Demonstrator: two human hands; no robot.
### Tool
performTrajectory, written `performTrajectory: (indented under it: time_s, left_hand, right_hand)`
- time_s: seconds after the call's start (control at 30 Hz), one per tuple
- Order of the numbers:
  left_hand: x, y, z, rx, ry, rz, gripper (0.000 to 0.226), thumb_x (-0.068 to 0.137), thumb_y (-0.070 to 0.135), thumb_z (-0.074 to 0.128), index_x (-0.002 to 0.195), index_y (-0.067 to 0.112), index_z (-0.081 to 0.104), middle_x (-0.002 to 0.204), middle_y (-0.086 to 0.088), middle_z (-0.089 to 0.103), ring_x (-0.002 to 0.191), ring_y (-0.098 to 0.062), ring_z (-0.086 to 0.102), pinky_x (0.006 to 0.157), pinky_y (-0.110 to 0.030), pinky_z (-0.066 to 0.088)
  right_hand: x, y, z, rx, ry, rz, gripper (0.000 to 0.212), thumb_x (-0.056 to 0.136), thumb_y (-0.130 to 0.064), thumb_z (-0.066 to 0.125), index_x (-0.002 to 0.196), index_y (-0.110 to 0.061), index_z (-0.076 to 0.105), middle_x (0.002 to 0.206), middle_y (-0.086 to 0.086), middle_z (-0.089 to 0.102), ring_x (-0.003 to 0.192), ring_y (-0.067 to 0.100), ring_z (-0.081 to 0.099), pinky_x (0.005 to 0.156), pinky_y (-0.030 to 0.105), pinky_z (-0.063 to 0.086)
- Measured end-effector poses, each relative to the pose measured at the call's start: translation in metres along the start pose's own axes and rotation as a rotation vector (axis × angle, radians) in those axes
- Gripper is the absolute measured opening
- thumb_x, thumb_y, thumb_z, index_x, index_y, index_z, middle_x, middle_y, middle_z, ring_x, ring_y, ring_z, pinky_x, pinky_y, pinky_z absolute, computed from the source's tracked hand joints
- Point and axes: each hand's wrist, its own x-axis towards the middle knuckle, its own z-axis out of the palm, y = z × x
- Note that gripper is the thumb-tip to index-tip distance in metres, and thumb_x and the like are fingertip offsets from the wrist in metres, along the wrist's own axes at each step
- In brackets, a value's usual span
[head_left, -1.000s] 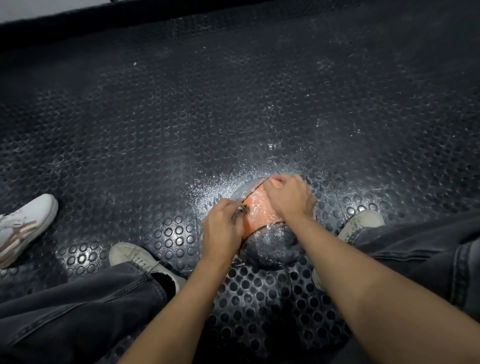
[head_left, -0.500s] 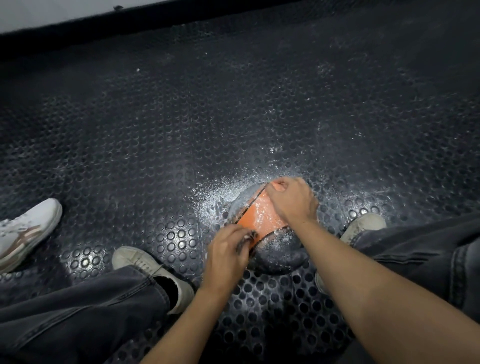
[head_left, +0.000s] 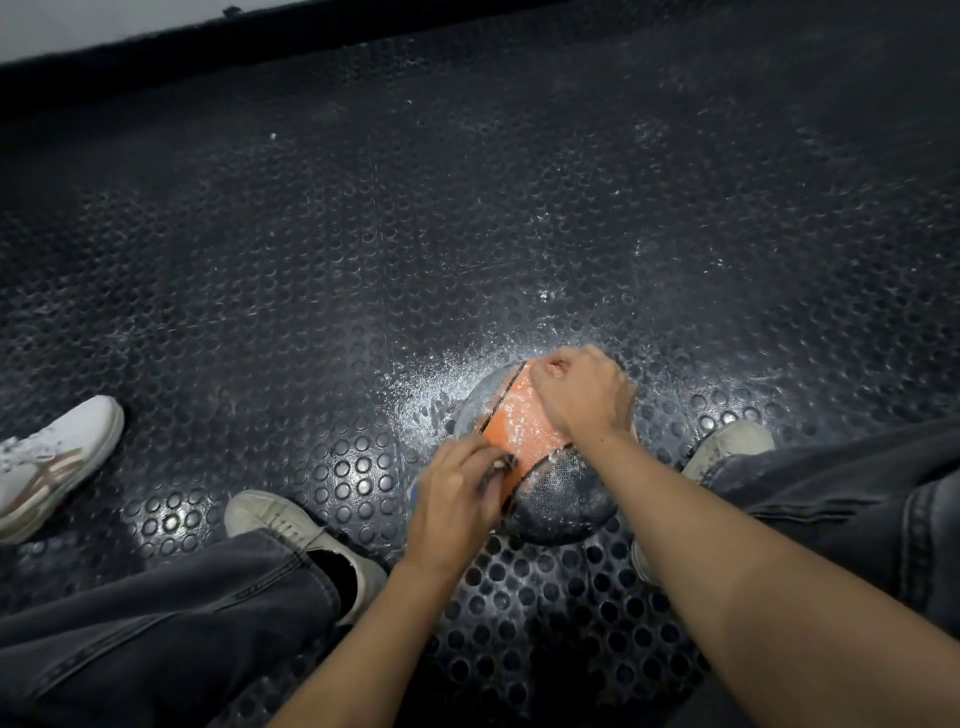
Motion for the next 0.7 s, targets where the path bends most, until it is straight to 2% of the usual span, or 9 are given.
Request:
performTrajectory:
  time_s: [0.07,0.17,0.27,0.33,0.37,0.43,0.53,0.6,0.7]
  left_hand:
    - [0.026,0.002,-0.005,-0.004,0.027,-0.081,0.009,0.086,0.012,0.068,0.093,0.009,0.074,0.088,0.003,0.067,0.077,-0.008,0.058,0.071,-0.009,0.045]
    - [0.035,-0.005,-0.006,-0.006,0.031,-0.174,0.012,0.09,0.014,0.064,0.097,0.009,0.072,0.09,0.006,0.063,0.079,-0.007,0.057,0.078,-0.023,0.054]
    - [0.004,-0.005,-0.008,0.009,-0.008,-0.037,0.021,0.079,0.009,0.075,0.1,0.011,0.073,0.095,0.001,0.07,0.087,-0.003,0.056,0.082,-0.027,0.055]
    - [-0.003,-0.007,-0.008,0.033,-0.043,0.049,0.028,0.073,0.006,0.08,0.1,0.01,0.073,0.096,-0.002,0.071,0.088,-0.004,0.056,0.081,-0.028,0.055]
    - [0.002,-0.006,-0.01,0.015,-0.047,0.05,0.025,0.075,0.006,0.078,0.099,0.01,0.073,0.096,-0.002,0.071,0.088,-0.004,0.057,0.081,-0.023,0.054]
    - [0.023,-0.006,-0.019,-0.066,0.028,-0.114,0.014,0.083,0.007,0.07,0.096,0.011,0.073,0.095,0.002,0.067,0.08,-0.001,0.056,0.074,-0.005,0.046]
    - [0.048,-0.011,-0.035,-0.085,0.12,-0.204,0.005,0.085,0.009,0.068,0.085,0.009,0.073,0.085,0.003,0.065,0.072,-0.002,0.054,0.069,-0.001,0.039]
    - [0.05,-0.014,-0.04,-0.079,0.024,-0.114,0.007,0.084,0.009,0.069,0.087,0.009,0.075,0.087,0.003,0.065,0.075,-0.008,0.059,0.071,-0.003,0.041]
    - [0.036,-0.016,-0.031,-0.025,-0.1,-0.012,0.015,0.083,0.008,0.069,0.096,0.013,0.074,0.095,0.006,0.066,0.082,-0.004,0.059,0.079,-0.006,0.046]
  right_hand:
    - [0.0,-0.002,0.0,0.0,0.001,-0.008,0.034,0.094,-0.052,0.05,0.113,-0.03,0.068,0.111,-0.005,0.062,0.093,0.017,0.057,0.102,0.048,0.044]
    - [-0.002,-0.002,0.0,0.017,-0.001,0.0,0.031,0.094,-0.05,0.052,0.109,-0.03,0.069,0.108,-0.006,0.06,0.096,0.018,0.058,0.103,0.049,0.043]
    - [0.001,-0.004,-0.003,0.076,0.031,-0.015,0.025,0.095,-0.044,0.052,0.099,-0.028,0.071,0.096,-0.006,0.062,0.085,0.017,0.061,0.096,0.047,0.049]
    - [0.004,-0.007,-0.006,0.049,0.091,-0.029,0.029,0.099,-0.04,0.047,0.102,-0.023,0.07,0.094,-0.003,0.065,0.081,0.016,0.061,0.099,0.042,0.045]
    - [0.003,-0.01,-0.008,0.034,0.131,-0.026,0.032,0.1,-0.039,0.044,0.104,-0.02,0.069,0.096,-0.001,0.065,0.082,0.016,0.06,0.1,0.038,0.041]
    - [0.002,-0.01,-0.013,0.06,0.22,0.055,0.032,0.101,-0.039,0.043,0.104,-0.019,0.068,0.099,0.0,0.066,0.088,0.018,0.058,0.098,0.038,0.033]
    - [-0.006,0.003,-0.007,0.142,0.212,0.267,0.029,0.099,-0.042,0.046,0.097,-0.019,0.065,0.106,0.003,0.065,0.098,0.02,0.055,0.104,0.04,0.031]
    - [-0.009,0.004,-0.001,0.188,0.182,0.306,0.029,0.099,-0.042,0.048,0.086,-0.02,0.061,0.103,0.003,0.065,0.093,0.018,0.052,0.106,0.042,0.034]
    - [0.003,0.0,0.002,0.187,0.145,0.288,0.03,0.097,-0.042,0.05,0.086,-0.019,0.066,0.092,-0.001,0.065,0.083,0.017,0.049,0.094,0.034,0.035]
